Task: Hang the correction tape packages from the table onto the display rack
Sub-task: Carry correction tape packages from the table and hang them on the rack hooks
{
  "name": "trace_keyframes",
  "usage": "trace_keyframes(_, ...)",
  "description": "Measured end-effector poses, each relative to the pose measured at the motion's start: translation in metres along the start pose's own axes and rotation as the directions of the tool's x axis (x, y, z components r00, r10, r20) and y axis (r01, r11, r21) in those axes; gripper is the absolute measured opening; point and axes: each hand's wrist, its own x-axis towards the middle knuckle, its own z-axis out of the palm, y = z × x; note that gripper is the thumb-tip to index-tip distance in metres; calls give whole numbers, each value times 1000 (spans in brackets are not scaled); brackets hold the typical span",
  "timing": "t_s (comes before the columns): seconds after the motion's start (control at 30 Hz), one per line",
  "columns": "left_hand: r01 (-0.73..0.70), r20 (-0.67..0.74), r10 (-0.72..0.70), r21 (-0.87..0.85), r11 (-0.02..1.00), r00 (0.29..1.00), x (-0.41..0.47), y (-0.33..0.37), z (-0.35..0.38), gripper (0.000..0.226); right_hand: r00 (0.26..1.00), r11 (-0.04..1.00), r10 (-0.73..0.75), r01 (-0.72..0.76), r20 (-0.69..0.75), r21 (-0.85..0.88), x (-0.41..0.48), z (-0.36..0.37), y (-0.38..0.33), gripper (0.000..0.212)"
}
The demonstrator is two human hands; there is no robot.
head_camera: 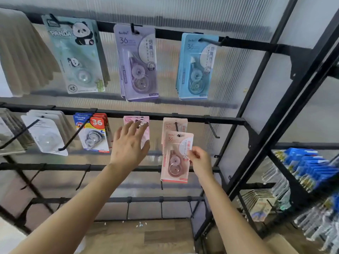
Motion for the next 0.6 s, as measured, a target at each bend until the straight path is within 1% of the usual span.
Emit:
trace_keyframes(0.1, 25, -11, -25, -4, 1000, 1000, 0, 1, 2, 49, 1000, 1000, 8, -8, -17, -13, 11, 10, 2, 19)
trace_keyframes(0.2, 42, -21, -42, -11, 999, 999, -2, 2, 4, 51, 999, 998, 3, -5, -43, -62, 26, 22, 1, 18)
trace_keyframes(0.3, 60, -6, -60, 14, 998, 998, -4, 0, 6, 61, 993, 993, 32, -44, -114, -107, 44, 33, -1, 19)
trace_keyframes(0.43, 74, 23, -77, 100, 992, 997, 0, -2, 8, 63, 976, 982, 54, -91, -211, -167, 59, 39, -10, 24)
trace_keyframes(0.6, 117, 48, -123, 124, 985, 991, 1, -2, 8, 64, 976, 980, 43, -83, -213, -183, 58, 39, -13, 25)
